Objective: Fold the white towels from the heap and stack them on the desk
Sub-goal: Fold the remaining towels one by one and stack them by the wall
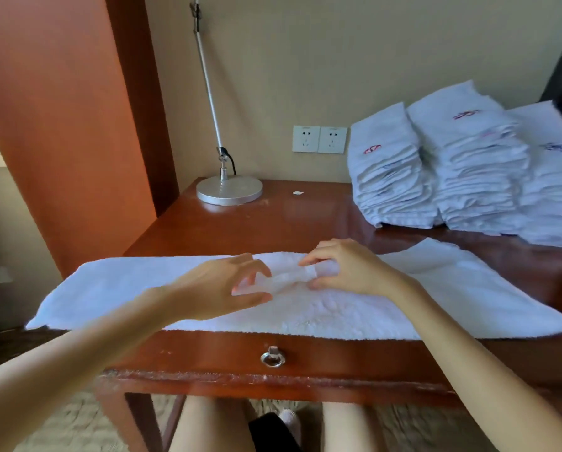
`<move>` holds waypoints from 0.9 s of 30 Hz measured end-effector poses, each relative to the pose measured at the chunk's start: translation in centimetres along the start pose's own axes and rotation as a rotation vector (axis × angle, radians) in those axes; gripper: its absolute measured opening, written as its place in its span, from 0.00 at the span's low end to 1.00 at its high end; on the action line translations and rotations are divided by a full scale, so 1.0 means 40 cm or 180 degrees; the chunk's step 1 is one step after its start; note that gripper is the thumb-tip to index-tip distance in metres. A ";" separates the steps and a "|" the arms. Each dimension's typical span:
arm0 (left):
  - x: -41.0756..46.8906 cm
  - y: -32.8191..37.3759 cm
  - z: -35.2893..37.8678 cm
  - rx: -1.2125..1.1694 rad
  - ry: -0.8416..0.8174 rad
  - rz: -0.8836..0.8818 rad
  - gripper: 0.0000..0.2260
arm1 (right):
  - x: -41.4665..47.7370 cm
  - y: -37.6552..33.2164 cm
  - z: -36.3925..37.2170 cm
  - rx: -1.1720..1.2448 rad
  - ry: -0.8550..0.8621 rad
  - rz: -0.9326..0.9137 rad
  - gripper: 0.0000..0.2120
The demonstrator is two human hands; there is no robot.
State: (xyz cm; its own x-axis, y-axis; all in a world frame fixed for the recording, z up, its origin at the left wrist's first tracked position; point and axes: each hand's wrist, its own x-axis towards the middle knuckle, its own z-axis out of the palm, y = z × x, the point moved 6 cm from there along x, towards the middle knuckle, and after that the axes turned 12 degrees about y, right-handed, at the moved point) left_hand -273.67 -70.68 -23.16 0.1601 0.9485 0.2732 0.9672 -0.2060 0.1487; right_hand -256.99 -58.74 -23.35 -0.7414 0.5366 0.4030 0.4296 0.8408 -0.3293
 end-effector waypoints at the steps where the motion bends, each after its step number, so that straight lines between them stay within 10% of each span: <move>1: 0.042 0.046 0.027 -0.0093 0.0025 0.0067 0.26 | -0.012 0.033 -0.020 -0.0106 0.0069 0.0008 0.17; 11: 0.317 0.243 0.152 -0.0810 0.0832 -0.0086 0.10 | -0.190 0.434 -0.181 0.0506 0.0904 0.1922 0.14; 17: 0.367 0.261 0.187 -0.0863 0.1158 0.0034 0.08 | -0.204 0.555 -0.217 -0.1108 0.0870 0.2995 0.28; 27: 0.336 0.270 0.169 -0.0910 0.1703 0.0440 0.06 | -0.190 0.596 -0.241 0.0062 0.1821 0.3099 0.19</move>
State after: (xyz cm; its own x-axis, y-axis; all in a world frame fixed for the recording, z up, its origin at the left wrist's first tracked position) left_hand -259.74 -58.51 -24.30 0.0873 0.6719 0.7355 0.8416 -0.4448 0.3064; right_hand -236.13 -42.10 -26.04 0.2518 0.9209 0.2977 0.6838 0.0484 -0.7281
